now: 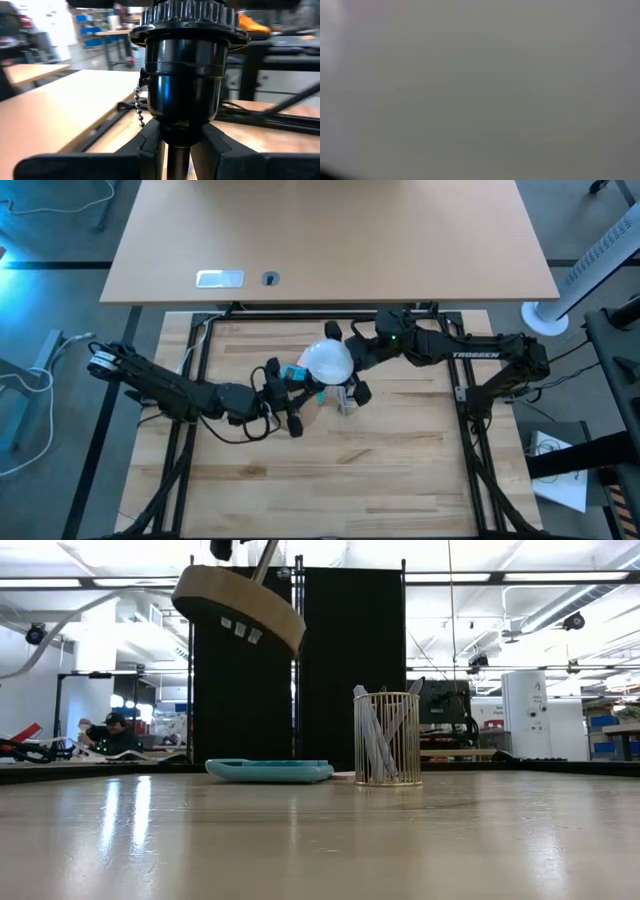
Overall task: Screw lightbulb
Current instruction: Insert the lightbulb into the black table lamp
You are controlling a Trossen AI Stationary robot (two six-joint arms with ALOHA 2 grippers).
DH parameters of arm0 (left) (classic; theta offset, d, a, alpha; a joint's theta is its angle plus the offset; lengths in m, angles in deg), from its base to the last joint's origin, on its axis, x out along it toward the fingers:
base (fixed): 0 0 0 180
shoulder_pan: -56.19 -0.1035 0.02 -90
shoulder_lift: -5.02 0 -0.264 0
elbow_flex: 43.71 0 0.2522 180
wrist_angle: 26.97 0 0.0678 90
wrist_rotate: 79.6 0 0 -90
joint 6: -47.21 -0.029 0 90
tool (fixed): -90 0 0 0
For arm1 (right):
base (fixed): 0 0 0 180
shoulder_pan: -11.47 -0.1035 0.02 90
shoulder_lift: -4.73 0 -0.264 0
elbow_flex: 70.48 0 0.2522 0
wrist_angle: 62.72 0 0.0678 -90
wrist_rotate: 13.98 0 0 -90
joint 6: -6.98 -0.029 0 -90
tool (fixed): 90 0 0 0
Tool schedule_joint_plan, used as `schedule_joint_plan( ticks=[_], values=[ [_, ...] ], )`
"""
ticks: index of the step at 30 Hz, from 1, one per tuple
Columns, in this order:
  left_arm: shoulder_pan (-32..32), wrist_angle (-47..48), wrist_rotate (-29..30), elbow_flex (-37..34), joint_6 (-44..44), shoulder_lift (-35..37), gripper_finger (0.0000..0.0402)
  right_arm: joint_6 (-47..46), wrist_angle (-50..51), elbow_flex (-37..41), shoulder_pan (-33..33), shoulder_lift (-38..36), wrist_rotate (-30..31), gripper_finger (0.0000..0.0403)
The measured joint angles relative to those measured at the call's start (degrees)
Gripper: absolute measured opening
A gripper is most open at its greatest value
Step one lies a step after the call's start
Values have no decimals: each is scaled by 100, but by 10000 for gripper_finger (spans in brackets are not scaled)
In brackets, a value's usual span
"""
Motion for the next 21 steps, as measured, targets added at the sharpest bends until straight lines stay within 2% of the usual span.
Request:
schedule_joint_plan(
  ticks=[4, 6, 11, 21],
  values=[
    [-63, -27, 618, 0, -161, 26, 61, -15, -35, 0, -38, 0, 801, 143],
    [-163, -26, 748, 0, -194, 26, 61, -27, -22, 2, -47, 0, 1165, 143],
    [-509, -72, 802, 0, -238, 26, 61, -356, -118, 9, -47, 0, 2108, 129],
    [-1222, -159, 719, 9, -623, -108, 61, -1099, -191, 20, -62, 62, 4211, 140]
  ],
)
